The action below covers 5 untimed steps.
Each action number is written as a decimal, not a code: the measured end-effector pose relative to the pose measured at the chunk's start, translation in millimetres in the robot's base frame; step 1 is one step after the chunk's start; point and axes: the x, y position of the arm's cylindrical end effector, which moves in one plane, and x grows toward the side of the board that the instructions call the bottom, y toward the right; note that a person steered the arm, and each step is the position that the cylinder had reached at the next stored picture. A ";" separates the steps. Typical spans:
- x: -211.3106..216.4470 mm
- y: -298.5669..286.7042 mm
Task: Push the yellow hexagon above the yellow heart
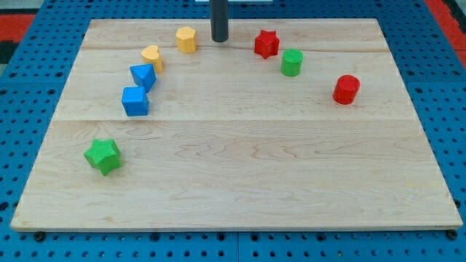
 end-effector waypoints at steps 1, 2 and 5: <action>-0.2 -41.2; -3.1 -93.4; 46.2 -59.6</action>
